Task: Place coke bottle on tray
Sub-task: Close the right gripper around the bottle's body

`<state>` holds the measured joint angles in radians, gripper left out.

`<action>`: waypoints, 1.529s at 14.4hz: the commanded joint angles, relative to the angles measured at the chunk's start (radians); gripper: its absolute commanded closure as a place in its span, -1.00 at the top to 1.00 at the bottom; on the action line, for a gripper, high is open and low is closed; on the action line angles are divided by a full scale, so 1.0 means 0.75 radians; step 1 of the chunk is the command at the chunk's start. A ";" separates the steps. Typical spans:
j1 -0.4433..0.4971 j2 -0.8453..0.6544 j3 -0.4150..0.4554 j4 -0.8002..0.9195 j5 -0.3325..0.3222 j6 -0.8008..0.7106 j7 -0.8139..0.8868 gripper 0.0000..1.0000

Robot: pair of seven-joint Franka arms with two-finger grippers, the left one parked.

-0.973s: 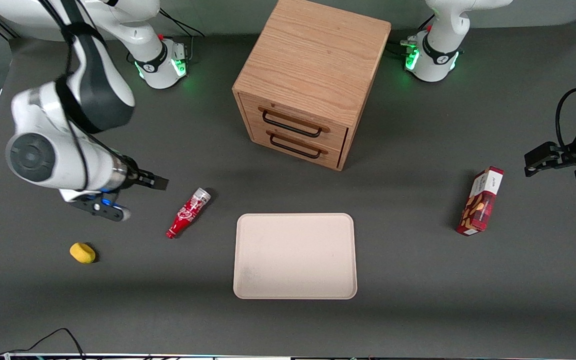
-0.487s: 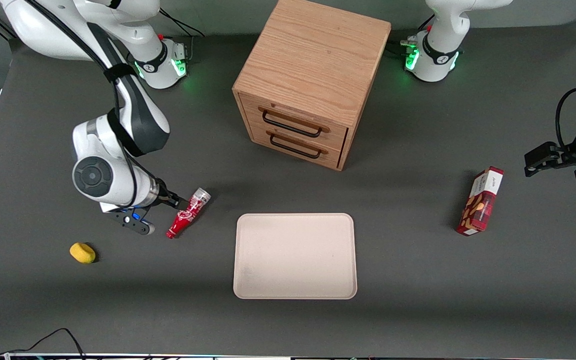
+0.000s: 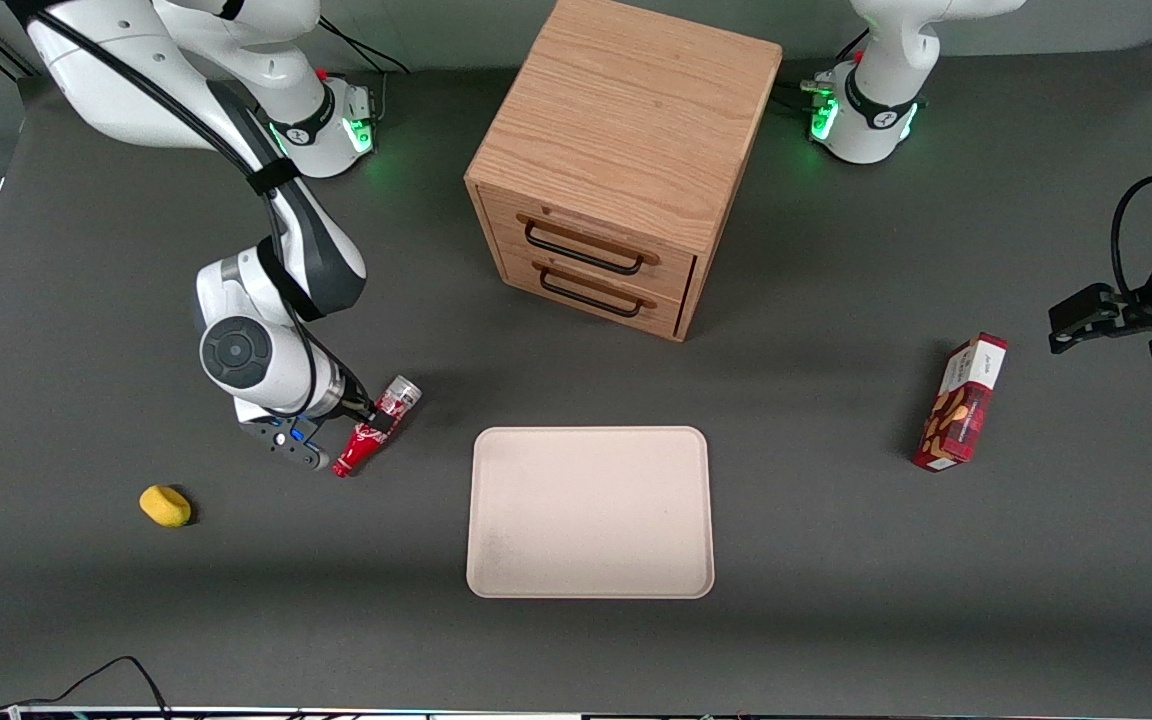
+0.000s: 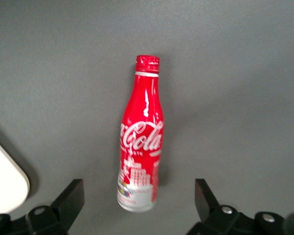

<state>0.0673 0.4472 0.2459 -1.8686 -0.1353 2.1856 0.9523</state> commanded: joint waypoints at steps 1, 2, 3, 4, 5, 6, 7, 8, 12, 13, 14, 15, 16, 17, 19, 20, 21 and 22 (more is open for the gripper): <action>0.017 0.021 0.004 -0.047 -0.032 0.109 0.088 1.00; 0.017 0.034 0.004 -0.049 -0.032 0.119 0.088 1.00; 0.017 0.048 0.004 -0.049 -0.036 0.129 0.094 1.00; 0.017 0.058 0.004 -0.051 -0.059 0.152 0.131 1.00; 0.015 0.076 0.004 -0.051 -0.093 0.166 0.176 1.00; 0.013 0.091 0.004 -0.051 -0.126 0.170 0.199 1.00; 0.012 0.099 0.004 -0.053 -0.141 0.174 0.201 1.00; 0.010 0.113 0.001 -0.061 -0.143 0.193 0.203 1.00; 0.010 0.146 -0.001 -0.065 -0.175 0.240 0.236 1.00; 0.010 0.154 -0.001 -0.065 -0.175 0.240 0.236 1.00; 0.010 0.158 -0.003 -0.067 -0.180 0.252 0.236 1.00; 0.010 0.165 -0.003 -0.067 -0.180 0.262 0.236 1.00; 0.010 0.173 -0.005 -0.067 -0.180 0.264 0.236 1.00; 0.010 0.175 -0.005 -0.067 -0.182 0.264 0.236 1.00; 0.010 0.175 -0.007 -0.067 -0.180 0.264 0.236 1.00; 0.010 0.179 -0.007 -0.067 -0.182 0.264 0.236 1.00; 0.010 0.179 -0.009 -0.067 -0.182 0.264 0.236 1.00; 0.010 0.177 -0.009 -0.067 -0.182 0.264 0.236 1.00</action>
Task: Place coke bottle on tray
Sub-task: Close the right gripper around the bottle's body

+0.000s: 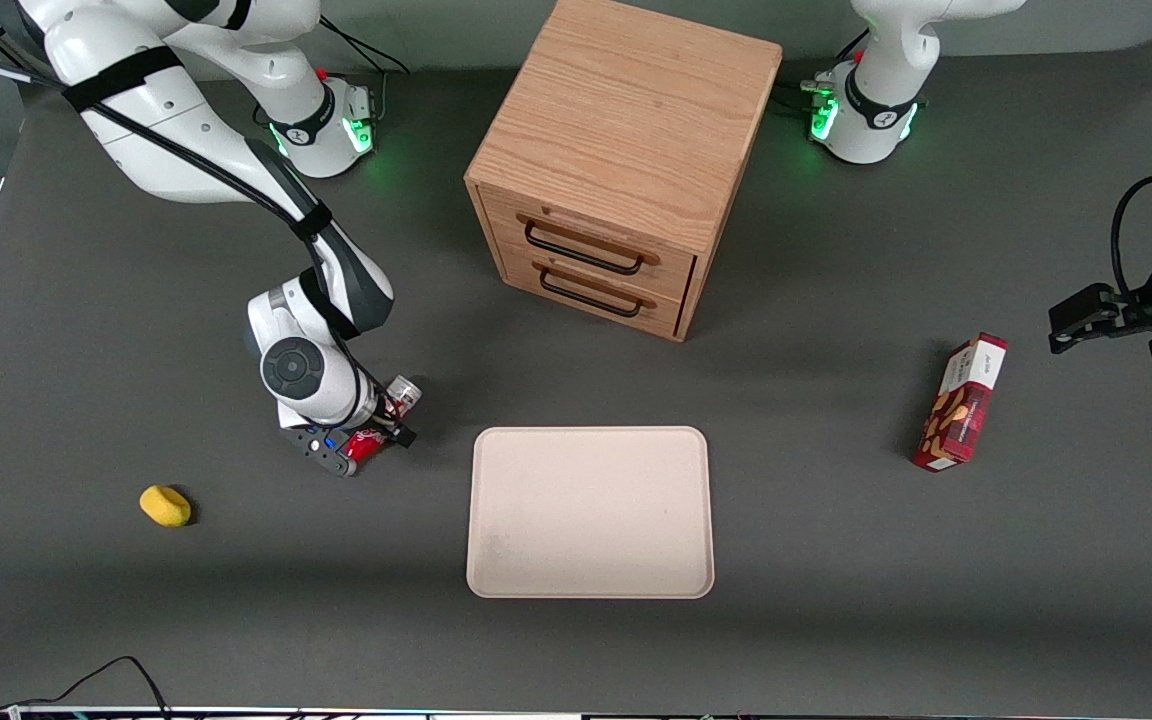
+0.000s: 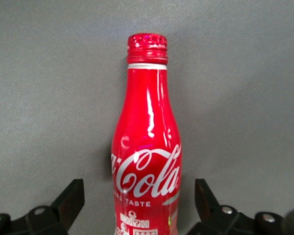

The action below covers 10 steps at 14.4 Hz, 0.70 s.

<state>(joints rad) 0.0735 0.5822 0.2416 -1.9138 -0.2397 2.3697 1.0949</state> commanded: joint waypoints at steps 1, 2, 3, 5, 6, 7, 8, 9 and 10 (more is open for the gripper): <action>0.002 -0.003 -0.003 -0.007 -0.042 0.019 0.045 1.00; 0.002 -0.003 -0.003 -0.007 -0.042 0.019 0.045 0.91; 0.002 -0.003 -0.003 -0.007 -0.042 0.019 0.045 0.52; 0.004 -0.003 -0.003 -0.007 -0.044 0.019 0.068 -0.99; 0.004 -0.003 -0.003 -0.007 -0.067 0.019 0.070 -1.00; 0.004 -0.001 -0.003 -0.007 -0.075 0.019 0.082 -1.00; 0.004 -0.001 -0.003 -0.007 -0.079 0.019 0.092 -1.00; 0.004 -0.003 -0.003 -0.007 -0.085 0.019 0.095 -1.00; 0.004 -0.003 -0.003 -0.007 -0.085 0.019 0.095 -1.00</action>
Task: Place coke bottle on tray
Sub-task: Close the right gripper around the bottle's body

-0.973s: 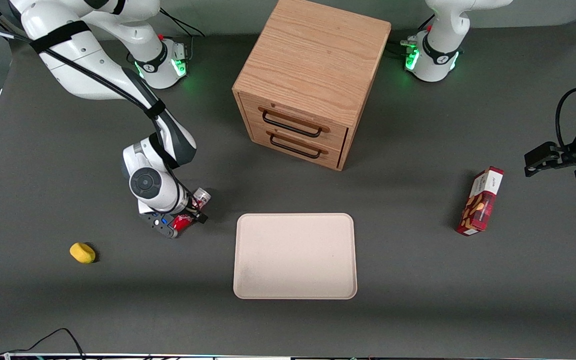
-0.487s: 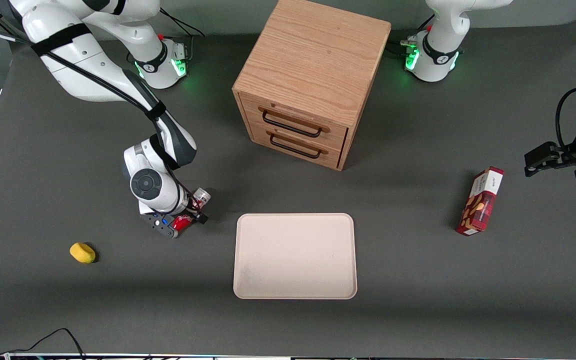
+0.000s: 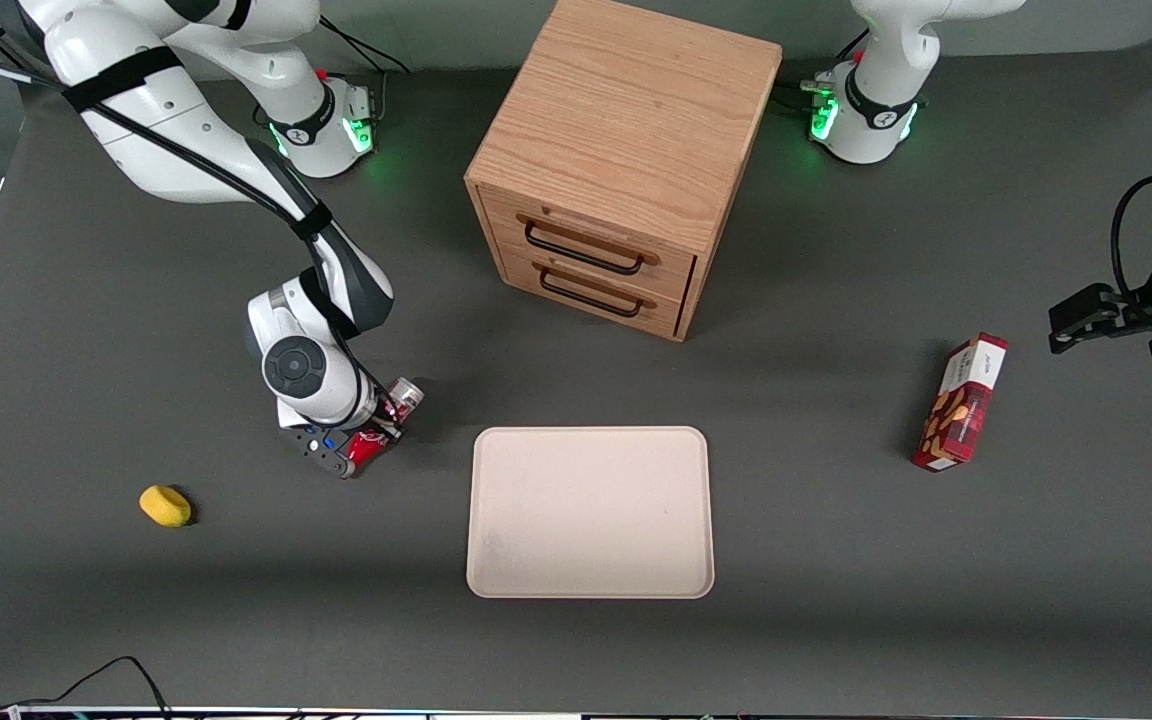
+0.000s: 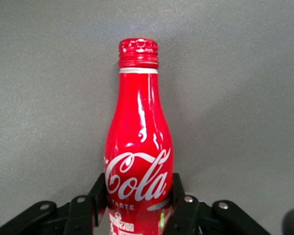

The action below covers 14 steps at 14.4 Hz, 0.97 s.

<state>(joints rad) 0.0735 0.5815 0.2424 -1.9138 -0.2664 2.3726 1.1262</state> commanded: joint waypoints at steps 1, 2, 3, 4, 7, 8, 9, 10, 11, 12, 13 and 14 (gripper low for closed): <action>0.004 -0.002 -0.004 -0.007 -0.050 0.015 0.053 -1.00; 0.004 0.000 -0.004 -0.007 -0.050 0.015 0.053 -1.00; 0.004 -0.002 -0.004 -0.009 -0.050 0.015 0.053 -1.00; 0.002 -0.006 -0.002 -0.009 -0.050 0.013 0.053 -1.00; -0.006 -0.049 0.004 -0.007 -0.048 -0.010 0.055 -1.00; -0.006 -0.072 0.006 -0.003 -0.048 -0.052 0.057 -1.00; -0.004 -0.110 0.008 0.003 -0.046 -0.115 0.051 -1.00; -0.006 -0.155 0.016 0.009 -0.036 -0.163 0.037 -1.00; -0.018 -0.206 0.039 0.022 -0.023 -0.216 0.032 -1.00; -0.043 -0.237 0.057 0.048 0.009 -0.273 0.030 -1.00; -0.075 -0.262 0.098 0.099 0.066 -0.357 0.010 -1.00; -0.112 -0.284 0.139 0.166 0.111 -0.459 -0.037 -1.00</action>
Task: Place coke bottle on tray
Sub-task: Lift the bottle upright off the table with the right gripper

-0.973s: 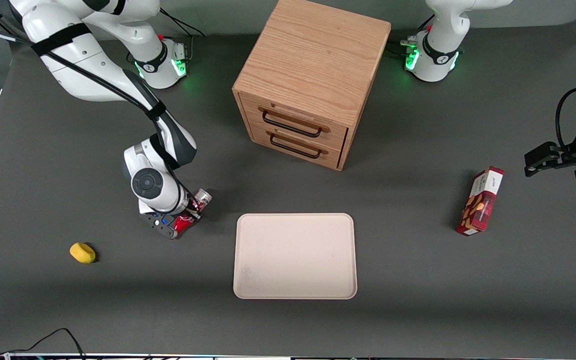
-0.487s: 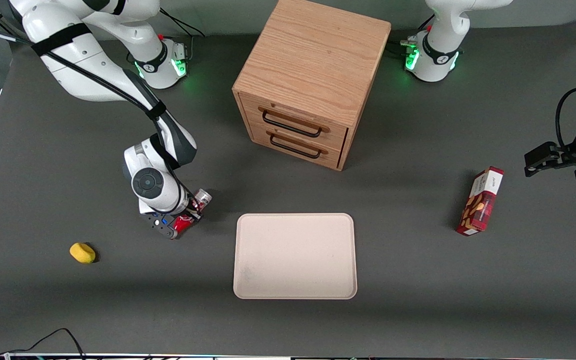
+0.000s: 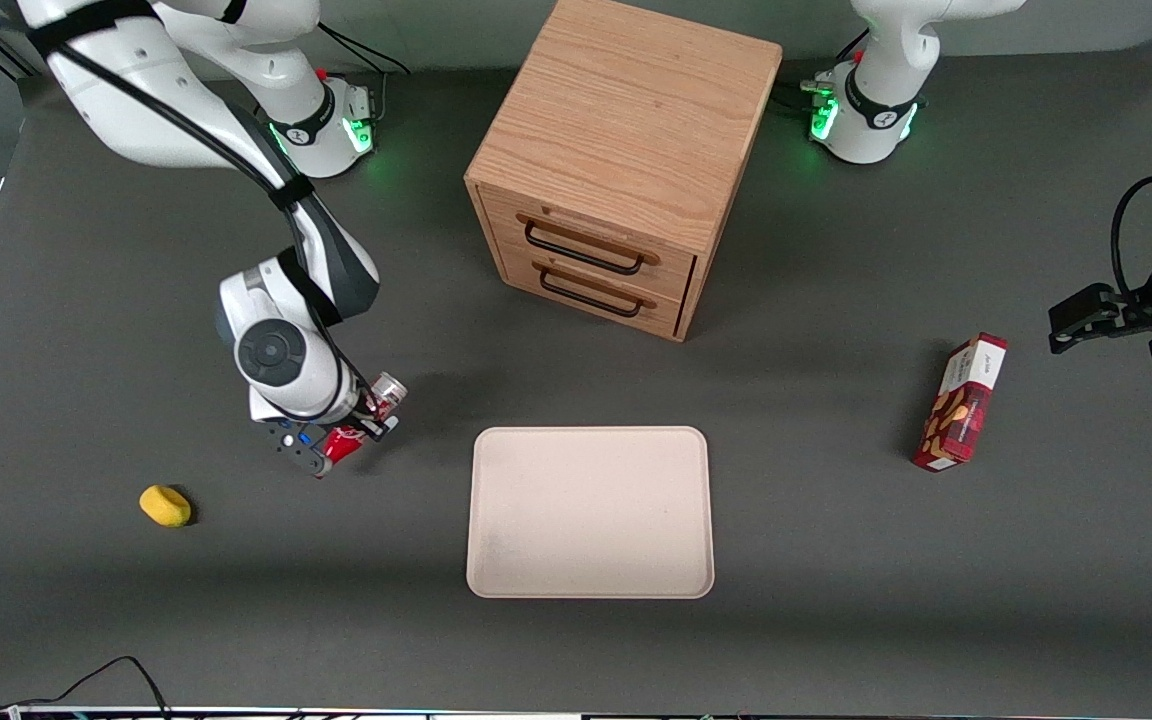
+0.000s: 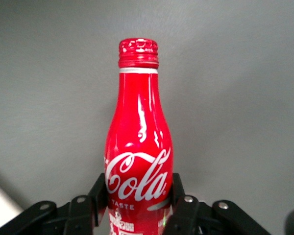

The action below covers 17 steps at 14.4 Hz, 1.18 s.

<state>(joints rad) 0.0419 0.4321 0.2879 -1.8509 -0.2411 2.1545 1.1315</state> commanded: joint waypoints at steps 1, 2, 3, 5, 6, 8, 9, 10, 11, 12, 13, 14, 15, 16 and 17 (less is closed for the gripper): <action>-0.092 -0.091 0.099 0.166 0.114 -0.300 -0.079 -1.00; -0.095 -0.093 0.109 0.262 0.137 -0.425 -0.105 -1.00; -0.095 -0.093 0.109 0.352 0.158 -0.530 -0.134 -1.00; -0.095 -0.089 0.103 0.530 0.229 -0.708 -0.212 -1.00; -0.085 -0.087 0.095 0.598 0.242 -0.774 -0.244 -1.00; -0.085 -0.063 0.093 0.712 0.248 -0.894 -0.255 -1.00; -0.085 -0.038 0.093 0.774 0.248 -0.950 -0.255 -1.00; -0.085 -0.008 0.093 0.823 0.246 -0.991 -0.255 -1.00; -0.085 0.017 0.093 0.872 0.242 -1.021 -0.259 -1.00; -0.083 0.047 0.095 0.929 0.236 -1.038 -0.269 -1.00; -0.064 0.086 0.091 0.982 0.227 -1.070 -0.310 -1.00; -0.044 0.127 0.091 1.046 0.225 -1.101 -0.324 -1.00; -0.036 0.164 0.093 1.107 0.225 -1.118 -0.324 -1.00; -0.011 0.191 0.091 1.150 0.225 -1.118 -0.326 -1.00; 0.019 0.217 0.087 1.173 0.213 -1.116 -0.329 -1.00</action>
<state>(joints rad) 0.0057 0.5195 0.3569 -1.1061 -0.0772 1.3731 0.8970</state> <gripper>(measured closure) 0.458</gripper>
